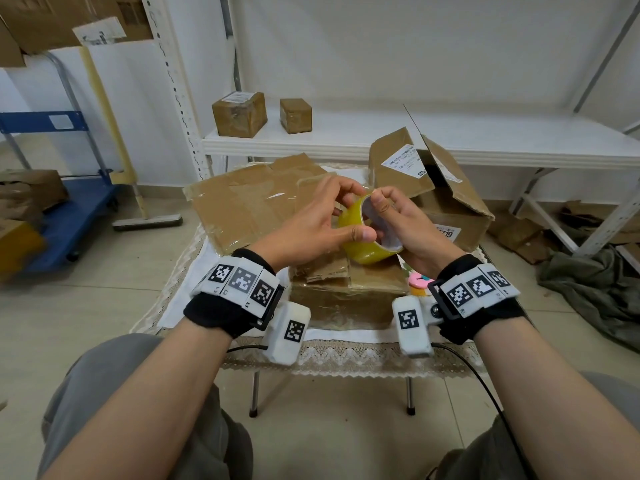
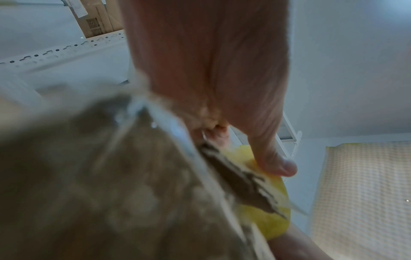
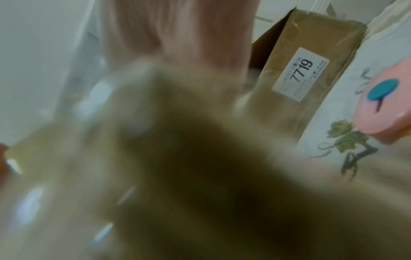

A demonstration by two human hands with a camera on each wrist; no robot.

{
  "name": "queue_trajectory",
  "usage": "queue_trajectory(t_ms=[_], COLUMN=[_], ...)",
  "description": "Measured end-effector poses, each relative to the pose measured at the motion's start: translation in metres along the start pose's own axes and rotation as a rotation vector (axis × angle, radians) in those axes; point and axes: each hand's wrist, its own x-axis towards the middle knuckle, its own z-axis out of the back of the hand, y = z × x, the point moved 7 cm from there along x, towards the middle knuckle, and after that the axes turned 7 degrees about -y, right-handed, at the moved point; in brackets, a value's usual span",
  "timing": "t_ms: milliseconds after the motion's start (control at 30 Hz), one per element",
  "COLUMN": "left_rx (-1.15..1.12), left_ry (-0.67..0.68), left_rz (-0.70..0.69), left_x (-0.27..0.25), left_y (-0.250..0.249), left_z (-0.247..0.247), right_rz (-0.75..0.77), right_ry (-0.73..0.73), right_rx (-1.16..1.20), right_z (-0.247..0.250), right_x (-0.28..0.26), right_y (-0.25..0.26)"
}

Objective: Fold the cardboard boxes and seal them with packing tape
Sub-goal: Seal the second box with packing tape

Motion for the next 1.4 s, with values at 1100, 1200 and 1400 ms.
queue_trajectory(t_ms=[1100,1200,1400], left_rx=[-0.137,-0.084,-0.059], left_ry=[-0.089,-0.127,-0.094], left_rz=[0.041,0.028,0.057], left_x=[-0.002,-0.002,-0.003], left_y=[-0.005,-0.006,-0.011], left_z=[0.026,0.037,0.044], right_rz=[-0.010,0.000,0.014], right_ry=[0.056,0.074,0.140], right_rx=[0.045,-0.011,-0.070], right_z=[-0.009,-0.010,-0.017], right_x=[-0.004,-0.004,-0.006], right_y=[0.007,0.007,0.009])
